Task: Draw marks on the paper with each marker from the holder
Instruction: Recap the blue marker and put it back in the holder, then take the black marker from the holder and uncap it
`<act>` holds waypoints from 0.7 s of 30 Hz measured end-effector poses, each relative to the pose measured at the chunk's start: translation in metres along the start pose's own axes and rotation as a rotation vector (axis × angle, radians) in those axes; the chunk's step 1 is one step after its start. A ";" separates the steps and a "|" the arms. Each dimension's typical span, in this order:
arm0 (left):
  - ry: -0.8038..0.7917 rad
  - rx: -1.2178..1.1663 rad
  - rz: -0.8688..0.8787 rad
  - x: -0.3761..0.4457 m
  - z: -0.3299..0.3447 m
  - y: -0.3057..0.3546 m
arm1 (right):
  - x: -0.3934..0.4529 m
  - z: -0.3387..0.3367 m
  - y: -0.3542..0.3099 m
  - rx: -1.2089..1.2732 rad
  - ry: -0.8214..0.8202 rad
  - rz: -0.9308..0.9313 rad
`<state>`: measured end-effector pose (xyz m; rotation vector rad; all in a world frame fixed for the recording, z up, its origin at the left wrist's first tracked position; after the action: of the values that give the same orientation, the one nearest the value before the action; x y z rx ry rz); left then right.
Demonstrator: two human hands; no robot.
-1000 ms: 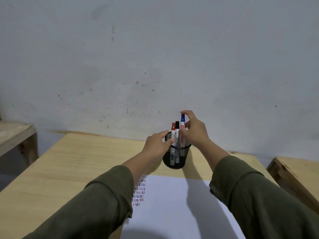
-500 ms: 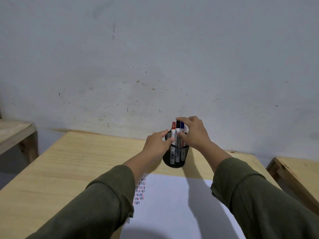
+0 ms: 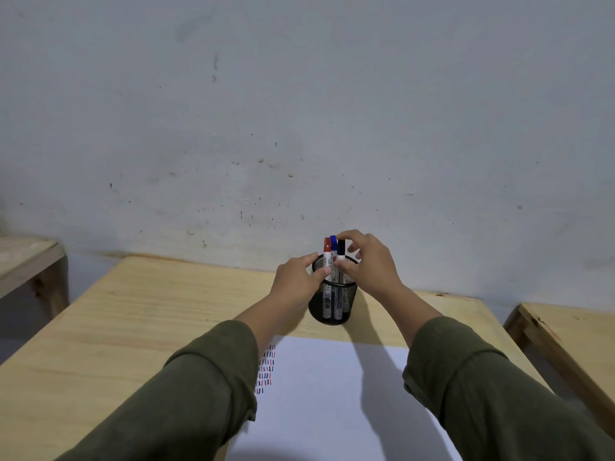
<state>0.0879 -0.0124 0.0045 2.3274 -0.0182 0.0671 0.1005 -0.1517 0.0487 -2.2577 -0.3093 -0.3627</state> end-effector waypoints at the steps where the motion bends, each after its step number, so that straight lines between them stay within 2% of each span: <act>1: 0.008 -0.001 -0.002 0.000 -0.001 0.000 | -0.001 0.001 0.000 0.026 -0.005 0.008; 7: 0.069 -0.003 0.003 -0.006 -0.011 0.006 | -0.007 -0.008 -0.005 0.272 0.060 0.070; 12: 0.216 -0.123 0.093 -0.015 -0.047 0.038 | -0.008 -0.041 -0.038 0.437 0.179 -0.025; 16: 0.314 -0.245 0.207 -0.032 -0.077 0.072 | -0.015 -0.060 -0.068 0.451 0.193 -0.082; 21: 0.364 -0.263 0.316 -0.061 -0.101 0.098 | -0.035 -0.064 -0.098 0.385 0.141 -0.139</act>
<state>0.0197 -0.0071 0.1414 2.0011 -0.2000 0.6084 0.0245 -0.1414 0.1443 -1.8300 -0.4249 -0.4876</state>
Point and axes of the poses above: each hand's wrist, its own x-axis towards the middle knuckle, its own z-axis out of the palm, y = z × x, the point moved 8 cm from there along x, towards the middle knuckle, and after that the axes turned 10 degrees about x, right-handed, at the moved point
